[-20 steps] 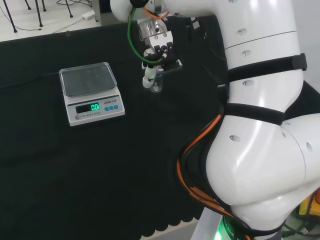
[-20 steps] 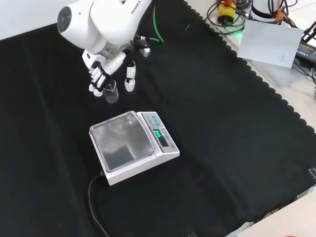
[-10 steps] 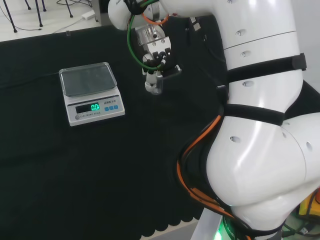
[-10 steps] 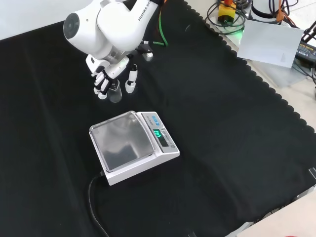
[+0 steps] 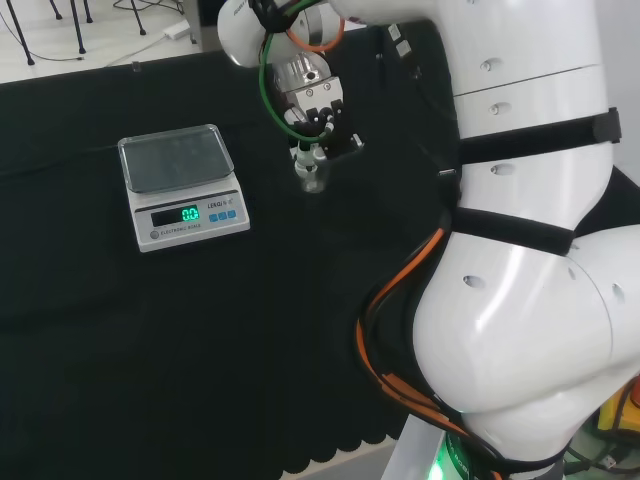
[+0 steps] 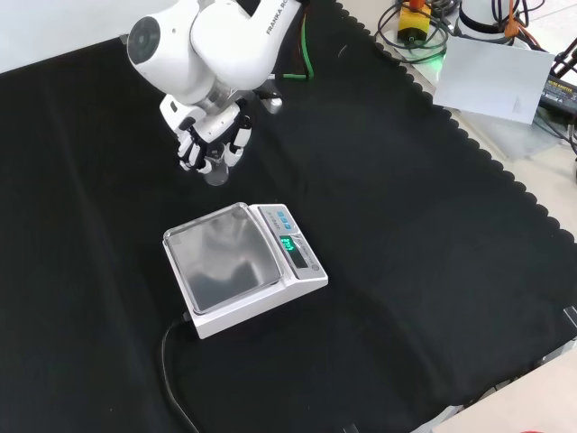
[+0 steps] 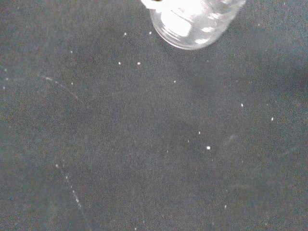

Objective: Pick up the beaker.

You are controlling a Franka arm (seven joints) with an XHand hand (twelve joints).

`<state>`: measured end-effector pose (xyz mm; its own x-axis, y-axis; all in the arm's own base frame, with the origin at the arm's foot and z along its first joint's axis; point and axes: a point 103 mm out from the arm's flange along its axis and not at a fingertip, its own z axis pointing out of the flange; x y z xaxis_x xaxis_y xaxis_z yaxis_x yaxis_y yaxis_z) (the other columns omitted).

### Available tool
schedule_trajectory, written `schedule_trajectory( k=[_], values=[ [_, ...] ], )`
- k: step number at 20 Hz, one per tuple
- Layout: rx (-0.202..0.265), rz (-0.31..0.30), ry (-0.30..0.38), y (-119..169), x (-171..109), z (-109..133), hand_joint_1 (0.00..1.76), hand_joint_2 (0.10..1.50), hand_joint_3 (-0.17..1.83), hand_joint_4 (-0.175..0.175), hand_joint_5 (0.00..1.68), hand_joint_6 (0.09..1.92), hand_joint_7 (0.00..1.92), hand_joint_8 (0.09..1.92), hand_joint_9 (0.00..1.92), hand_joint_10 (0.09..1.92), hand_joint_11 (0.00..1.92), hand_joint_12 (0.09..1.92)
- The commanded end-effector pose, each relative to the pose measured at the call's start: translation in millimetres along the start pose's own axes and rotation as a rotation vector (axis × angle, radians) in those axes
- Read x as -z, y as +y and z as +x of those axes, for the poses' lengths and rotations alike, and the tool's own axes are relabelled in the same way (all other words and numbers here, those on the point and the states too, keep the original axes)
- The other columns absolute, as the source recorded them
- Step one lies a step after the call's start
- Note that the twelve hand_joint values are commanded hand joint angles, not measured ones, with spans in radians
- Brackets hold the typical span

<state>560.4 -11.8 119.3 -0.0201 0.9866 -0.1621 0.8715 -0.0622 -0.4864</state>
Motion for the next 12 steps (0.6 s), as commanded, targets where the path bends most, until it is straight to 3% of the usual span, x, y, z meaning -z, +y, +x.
schedule_trajectory(
  k=[1,5,12],
  values=[
    [-0.006,-0.033,-0.005,-1.1,2.7,-1.0,1.15,1.20,-0.12,-0.164,0.90,1.13,0.41,0.91,0.77,0.94,0.72,1.21],
    [-0.001,-0.036,-0.011,-1.8,4.3,-1.8,1.14,1.23,-0.15,-0.175,0.88,1.18,0.47,0.92,0.79,1.07,0.78,1.14],
    [0.021,-0.041,-0.050,-7.3,11.2,-0.5,1.14,1.25,-0.17,-0.175,0.86,1.20,0.50,0.94,0.79,1.12,0.79,1.13]
  ],
)
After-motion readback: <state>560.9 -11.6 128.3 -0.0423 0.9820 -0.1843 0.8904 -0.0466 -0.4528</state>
